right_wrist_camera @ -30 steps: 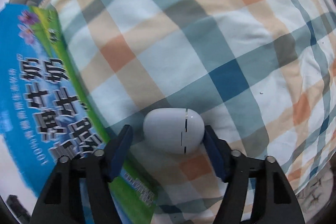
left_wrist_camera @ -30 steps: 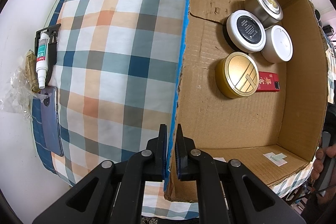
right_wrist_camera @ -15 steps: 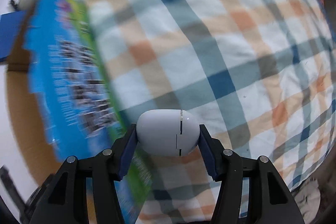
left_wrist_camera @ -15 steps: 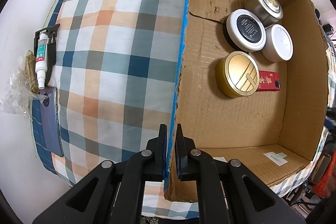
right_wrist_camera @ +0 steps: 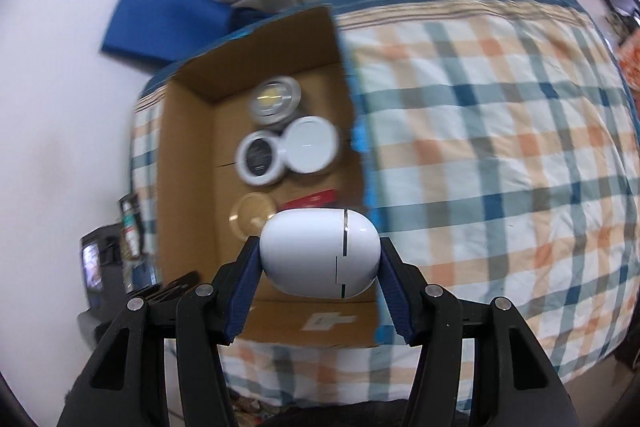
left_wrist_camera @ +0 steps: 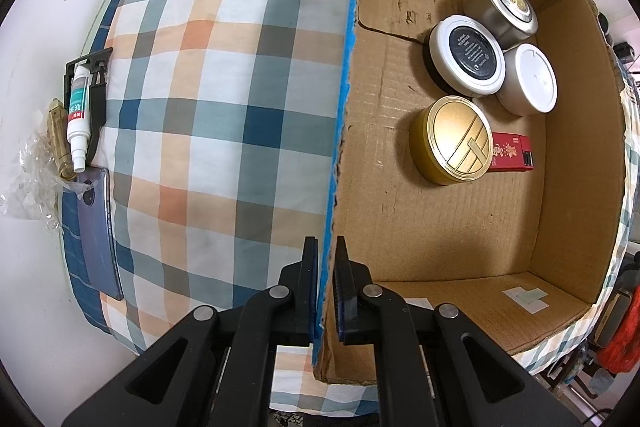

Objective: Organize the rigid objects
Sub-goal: 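Lower the white case into the box below the red box and release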

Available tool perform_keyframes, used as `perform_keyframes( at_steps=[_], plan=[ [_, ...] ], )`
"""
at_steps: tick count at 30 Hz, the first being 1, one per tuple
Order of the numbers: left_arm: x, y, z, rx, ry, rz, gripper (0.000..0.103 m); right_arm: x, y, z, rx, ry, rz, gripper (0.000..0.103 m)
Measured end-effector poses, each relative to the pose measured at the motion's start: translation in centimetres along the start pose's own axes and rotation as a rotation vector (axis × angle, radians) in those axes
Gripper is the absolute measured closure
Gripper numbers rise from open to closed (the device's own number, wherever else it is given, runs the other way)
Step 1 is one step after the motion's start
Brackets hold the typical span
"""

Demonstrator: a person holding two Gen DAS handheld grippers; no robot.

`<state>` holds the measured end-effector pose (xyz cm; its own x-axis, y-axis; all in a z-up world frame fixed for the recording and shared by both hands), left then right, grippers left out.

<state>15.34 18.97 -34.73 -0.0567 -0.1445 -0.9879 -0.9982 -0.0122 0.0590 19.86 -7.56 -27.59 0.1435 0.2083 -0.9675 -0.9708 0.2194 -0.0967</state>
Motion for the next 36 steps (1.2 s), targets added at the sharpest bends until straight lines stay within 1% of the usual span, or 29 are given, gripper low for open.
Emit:
perform_keyframes(
  at_steps=[2, 7, 16, 24, 36],
  plan=[
    [0.0, 0.0, 0.0, -0.001, 0.001, 0.0, 0.098, 0.1, 0.0, 1.2, -0.023, -0.021, 0.002, 0.044],
    [0.1, 0.0, -0.1, -0.005, 0.006, -0.003, 0.098, -0.1, 0.3, 3.8, -0.065, -0.04, 0.009, 0.043],
    [-0.1, 0.0, 0.1, -0.008, 0.011, -0.004, 0.098, 0.9, 0.7, 5.7, -0.105, -0.036, 0.026, 0.044],
    [-0.1, 0.0, 0.2, -0.008, 0.011, -0.003, 0.098, 2.4, 1.2, 6.2, -0.104, -0.025, 0.056, 0.043],
    [0.0, 0.1, 0.3, -0.007, 0.011, -0.002, 0.098, 7.1, 1.2, 5.5, -0.082, 0.039, 0.116, 0.043]
  ],
)
Point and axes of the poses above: each gripper's, at about its wrist camera, not at the fingertips, and x roughly the way its jaws point, z to its left, y to its underside, the point moved 1 cm from there along x, roughly the way its jaws point, and after that the axes turned 7 degrees about y, right-handed, at the moved point
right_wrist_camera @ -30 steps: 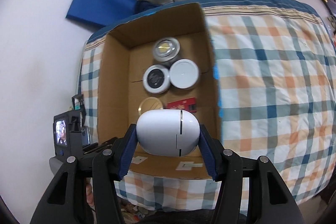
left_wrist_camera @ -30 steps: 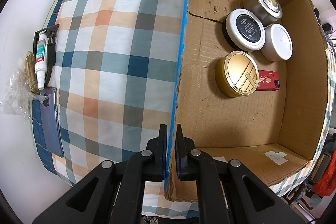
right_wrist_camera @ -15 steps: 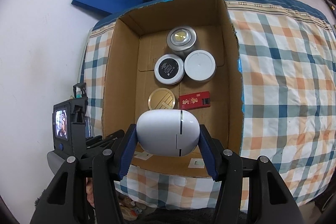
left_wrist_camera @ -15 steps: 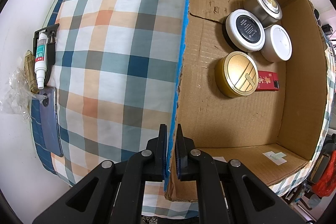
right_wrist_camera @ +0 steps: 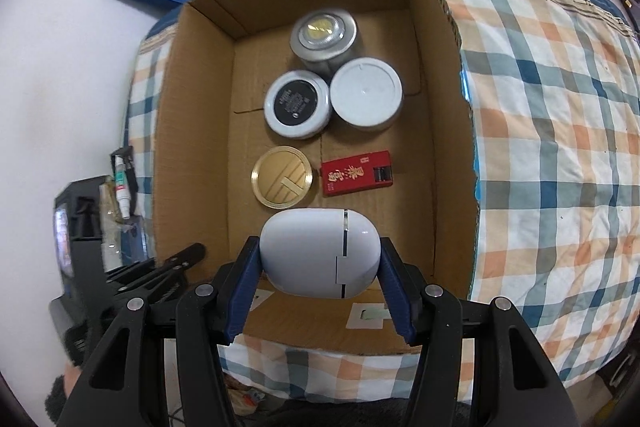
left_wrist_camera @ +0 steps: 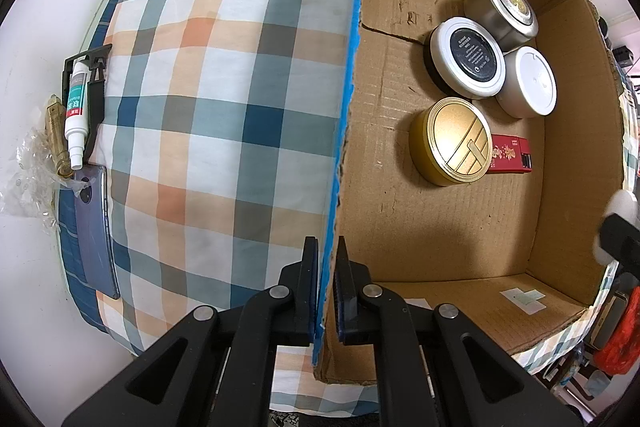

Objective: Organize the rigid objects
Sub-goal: 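Lower the white case into the box below the red box and release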

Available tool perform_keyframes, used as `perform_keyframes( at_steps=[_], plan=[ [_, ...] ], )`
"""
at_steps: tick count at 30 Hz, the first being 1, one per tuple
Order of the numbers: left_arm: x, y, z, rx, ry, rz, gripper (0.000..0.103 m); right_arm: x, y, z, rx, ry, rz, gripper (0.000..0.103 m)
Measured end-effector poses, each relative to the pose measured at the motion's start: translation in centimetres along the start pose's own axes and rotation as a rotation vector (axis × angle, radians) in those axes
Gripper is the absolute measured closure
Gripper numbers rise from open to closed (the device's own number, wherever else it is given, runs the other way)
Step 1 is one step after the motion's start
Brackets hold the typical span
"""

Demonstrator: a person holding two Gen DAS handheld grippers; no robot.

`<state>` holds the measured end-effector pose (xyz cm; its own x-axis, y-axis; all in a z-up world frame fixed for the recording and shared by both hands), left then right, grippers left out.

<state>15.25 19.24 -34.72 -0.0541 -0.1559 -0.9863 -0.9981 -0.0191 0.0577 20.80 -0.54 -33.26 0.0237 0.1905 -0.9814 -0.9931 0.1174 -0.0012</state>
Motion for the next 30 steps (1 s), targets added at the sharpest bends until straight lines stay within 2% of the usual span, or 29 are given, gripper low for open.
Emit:
perform_keyframes(
  at_steps=[13, 30],
  plan=[
    [0.2, 0.0, 0.0, 0.002, -0.002, 0.002, 0.098, 5.8, -0.3, 1.0, -0.008, 0.099, 0.053, 0.043],
    [0.7, 0.0, -0.3, 0.008, -0.004, 0.009, 0.098, 11.4, -0.6, 1.5, 0.002, 0.153, 0.156, 0.043]
  ],
)
Point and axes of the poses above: each gripper's, at about its wrist camera, not at the fingertips, and x roughly the way its jaws point, z to its left, y to its underside, the point moved 1 cm from there along x, roughly the way its jaws point, and after that the axes turned 7 degrees about y, right-handed, at the moved point
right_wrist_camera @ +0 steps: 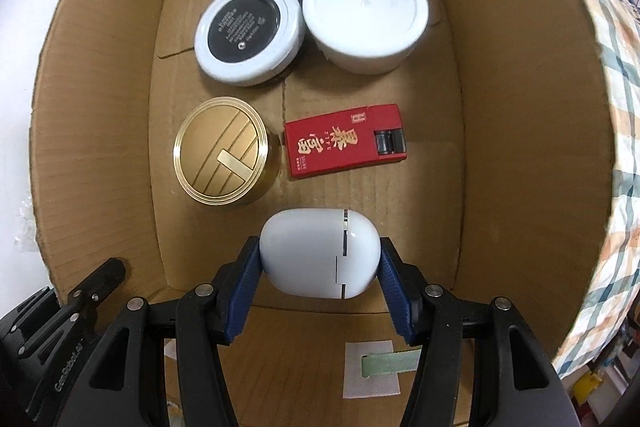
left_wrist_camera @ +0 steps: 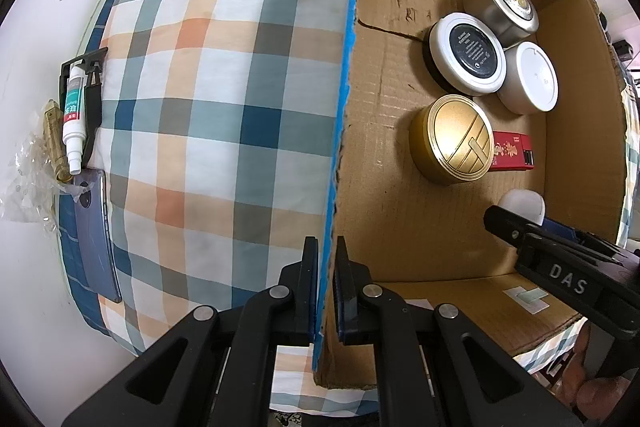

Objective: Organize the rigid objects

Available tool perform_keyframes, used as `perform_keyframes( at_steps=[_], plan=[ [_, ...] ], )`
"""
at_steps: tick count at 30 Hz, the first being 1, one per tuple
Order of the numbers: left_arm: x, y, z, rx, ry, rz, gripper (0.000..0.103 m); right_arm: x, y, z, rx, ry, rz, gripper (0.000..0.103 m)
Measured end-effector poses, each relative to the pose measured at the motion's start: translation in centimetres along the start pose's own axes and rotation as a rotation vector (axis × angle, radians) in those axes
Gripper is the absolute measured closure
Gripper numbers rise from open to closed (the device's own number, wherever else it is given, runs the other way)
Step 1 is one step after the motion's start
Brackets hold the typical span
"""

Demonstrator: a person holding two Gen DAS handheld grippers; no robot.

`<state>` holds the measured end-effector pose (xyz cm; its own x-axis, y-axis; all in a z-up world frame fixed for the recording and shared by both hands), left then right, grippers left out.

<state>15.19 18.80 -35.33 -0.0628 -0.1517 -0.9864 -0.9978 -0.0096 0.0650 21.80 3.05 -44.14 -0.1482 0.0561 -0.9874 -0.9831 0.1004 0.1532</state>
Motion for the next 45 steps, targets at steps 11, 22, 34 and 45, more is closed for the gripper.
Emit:
perform_keyframes(
  at_steps=[11, 22, 34, 45],
  plan=[
    [0.4, -0.5, -0.2, 0.005, -0.004, 0.008, 0.098, 2.4, -0.5, -0.1, -0.011, 0.038, 0.05, 0.043],
    [0.7, -0.7, -0.3, 0.002, -0.003, 0.009, 0.098, 0.3, -1.1, -0.8, -0.004, 0.04, -0.009, 0.034],
    [0.2, -0.9, -0.2, -0.011, -0.002, -0.002, 0.098, -4.4, -0.6, -2.6, -0.002, 0.04, -0.123, 0.007],
    [-4.6, 0.5, -1.7, 0.007, -0.135, -0.108, 0.078, -9.6, 1.7, -3.0, -0.034, 0.046, -0.219, 0.0]
  ],
)
Point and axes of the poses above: each gripper's, at about its wrist camera, not at the fingertips, and x roughly the way its jaws point, z to its left, y to its underside, the point moved 1 cm from there along x, roughly the way its jaws point, and after that the axes turned 7 degrees about y, right-handed, at the moved point
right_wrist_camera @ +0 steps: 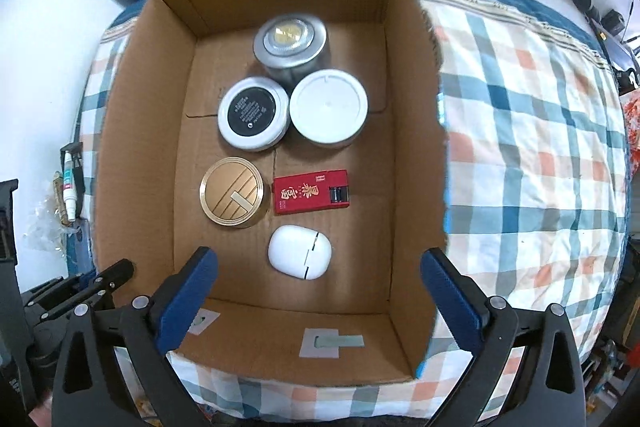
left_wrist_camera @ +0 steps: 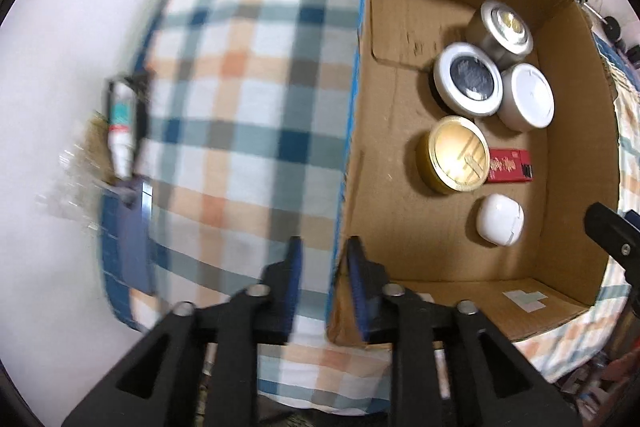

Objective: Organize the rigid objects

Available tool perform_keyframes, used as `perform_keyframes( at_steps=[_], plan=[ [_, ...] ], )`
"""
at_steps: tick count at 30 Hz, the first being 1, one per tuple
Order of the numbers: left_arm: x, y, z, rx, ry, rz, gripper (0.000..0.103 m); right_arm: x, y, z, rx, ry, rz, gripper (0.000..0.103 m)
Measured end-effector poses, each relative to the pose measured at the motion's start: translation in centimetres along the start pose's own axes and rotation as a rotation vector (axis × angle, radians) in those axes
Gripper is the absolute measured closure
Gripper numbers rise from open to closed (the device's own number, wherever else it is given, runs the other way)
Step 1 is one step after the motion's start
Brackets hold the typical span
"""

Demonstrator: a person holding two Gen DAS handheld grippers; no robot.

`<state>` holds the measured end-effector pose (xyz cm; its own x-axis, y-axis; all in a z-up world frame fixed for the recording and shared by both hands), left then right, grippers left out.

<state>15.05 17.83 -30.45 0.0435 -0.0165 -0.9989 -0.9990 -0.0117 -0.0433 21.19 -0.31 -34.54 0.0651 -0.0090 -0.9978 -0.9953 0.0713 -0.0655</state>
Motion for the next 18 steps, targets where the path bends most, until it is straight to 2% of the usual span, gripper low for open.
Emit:
perform_keyframes(
  at_steps=[6, 7, 8, 10, 12, 18],
  plan=[
    [-4.2, 0.2, -0.4, -0.013, 0.043, -0.089, 0.073, -2.7, 0.6, -1.8, 0.019, -0.024, -0.036, 0.0],
    [-4.9, 0.1, -0.6, -0.015, 0.05, -0.1, 0.058, -3.2, 0.7, -2.1, 0.022, -0.027, -0.042, 0.0],
    [-5.5, 0.2, -0.8, -0.015, 0.059, -0.114, 0.032, -3.5, 0.7, -2.3, 0.022, -0.025, -0.046, 0.0],
    [-6.3, -0.1, -1.2, -0.013, 0.063, -0.142, 0.004, -4.5, 1.0, -2.9, 0.023, -0.026, -0.059, 0.0],
    [-7.9, 0.2, -1.9, 0.002, 0.05, -0.181, 0.003, -5.2, 1.3, -3.4, 0.031, -0.03, -0.071, 0.0],
    [-11.7, 1.2, -3.6, 0.033, 0.052, -0.228, 0.003, -8.8, 2.7, -5.4, 0.063, -0.077, -0.103, 0.0]
  ],
)
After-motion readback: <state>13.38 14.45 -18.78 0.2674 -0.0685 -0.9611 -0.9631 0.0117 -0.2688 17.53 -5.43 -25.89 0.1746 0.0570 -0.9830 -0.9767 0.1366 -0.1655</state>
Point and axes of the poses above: each gripper's, at about its wrist camera, not at the fingertips, and x roughly the way its jaws point, z to its left, y to its underside, the point moved 1 cm from there along x, roughly the way its jaws point, and after that the axes turned 7 degrees about y, right-handed, at the moved point
